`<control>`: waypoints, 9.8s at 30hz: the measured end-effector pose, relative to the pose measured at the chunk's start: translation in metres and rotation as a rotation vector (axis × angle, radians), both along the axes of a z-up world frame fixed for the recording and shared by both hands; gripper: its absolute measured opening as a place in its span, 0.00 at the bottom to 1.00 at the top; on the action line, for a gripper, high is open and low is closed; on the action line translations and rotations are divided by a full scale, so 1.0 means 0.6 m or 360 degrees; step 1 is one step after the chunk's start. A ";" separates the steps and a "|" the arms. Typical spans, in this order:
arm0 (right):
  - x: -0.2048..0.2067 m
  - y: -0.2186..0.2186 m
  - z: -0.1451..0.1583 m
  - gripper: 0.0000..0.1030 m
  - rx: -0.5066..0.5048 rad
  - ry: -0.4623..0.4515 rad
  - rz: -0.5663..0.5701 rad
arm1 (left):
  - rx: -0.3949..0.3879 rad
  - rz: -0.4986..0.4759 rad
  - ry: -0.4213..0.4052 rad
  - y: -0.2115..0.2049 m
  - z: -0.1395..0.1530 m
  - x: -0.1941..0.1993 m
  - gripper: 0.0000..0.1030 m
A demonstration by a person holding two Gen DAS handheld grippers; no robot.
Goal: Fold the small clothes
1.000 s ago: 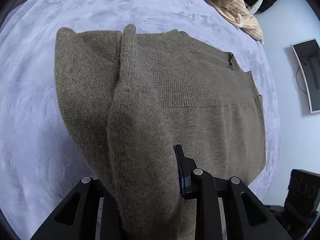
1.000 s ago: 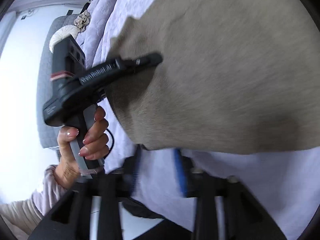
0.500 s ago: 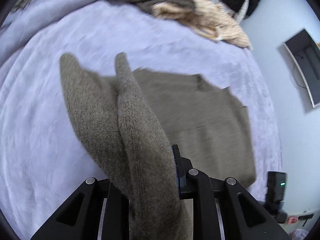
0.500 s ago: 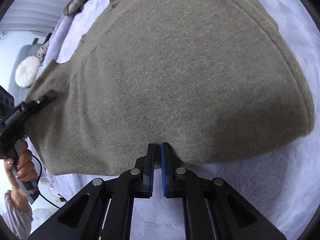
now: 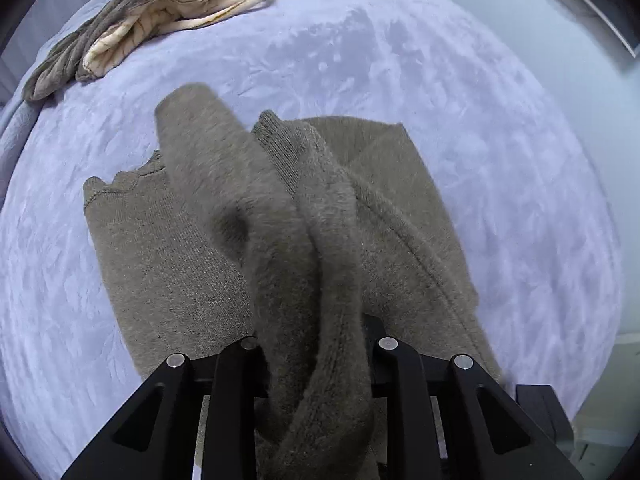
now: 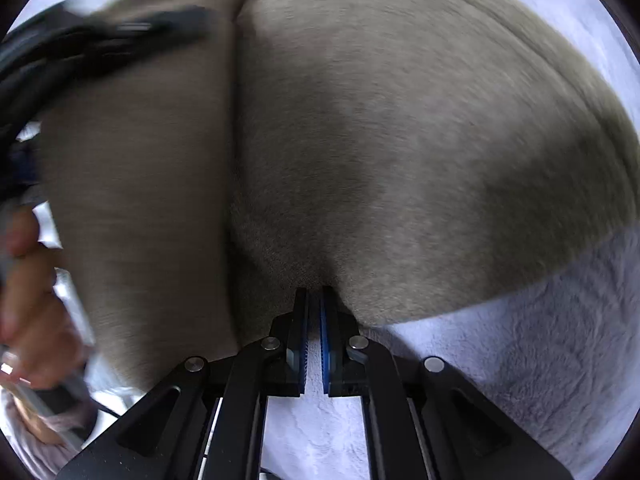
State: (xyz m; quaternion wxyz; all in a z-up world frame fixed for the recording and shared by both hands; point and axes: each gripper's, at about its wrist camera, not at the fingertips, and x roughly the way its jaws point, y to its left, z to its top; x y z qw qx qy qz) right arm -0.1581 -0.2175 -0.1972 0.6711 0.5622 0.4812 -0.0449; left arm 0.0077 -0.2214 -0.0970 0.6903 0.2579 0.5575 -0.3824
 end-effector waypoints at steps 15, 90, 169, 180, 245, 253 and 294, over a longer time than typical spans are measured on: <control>-0.096 -0.100 0.028 0.08 0.0137 -0.0092 -0.0304 | -0.0291 0.0084 -0.0134 0.030 0.138 -0.007 0.79; -0.032 -0.102 0.165 0.17 -0.0623 0.0086 0.0114 | 0.0048 0.0337 0.0102 0.250 0.027 -0.032 0.92; 0.111 -0.191 0.084 0.34 0.0187 -0.0333 0.0145 | -0.0389 0.0429 0.0585 0.140 0.023 0.105 0.49; 0.123 -0.178 0.081 0.42 -0.0047 -0.0154 0.0199 | -0.0239 0.0509 0.0508 0.144 -0.034 0.113 0.79; 0.058 0.150 0.187 0.15 -0.0478 0.0236 0.0597 | -0.0100 0.0627 0.0292 0.578 0.066 -0.030 0.53; 0.088 0.251 0.166 0.15 -0.0632 0.0296 0.0927 | -0.0139 0.0374 0.0397 0.471 0.059 -0.074 0.53; -0.019 0.238 0.107 0.36 -0.0439 0.0514 0.1111 | 0.0082 0.0440 0.0323 0.513 0.020 -0.062 0.53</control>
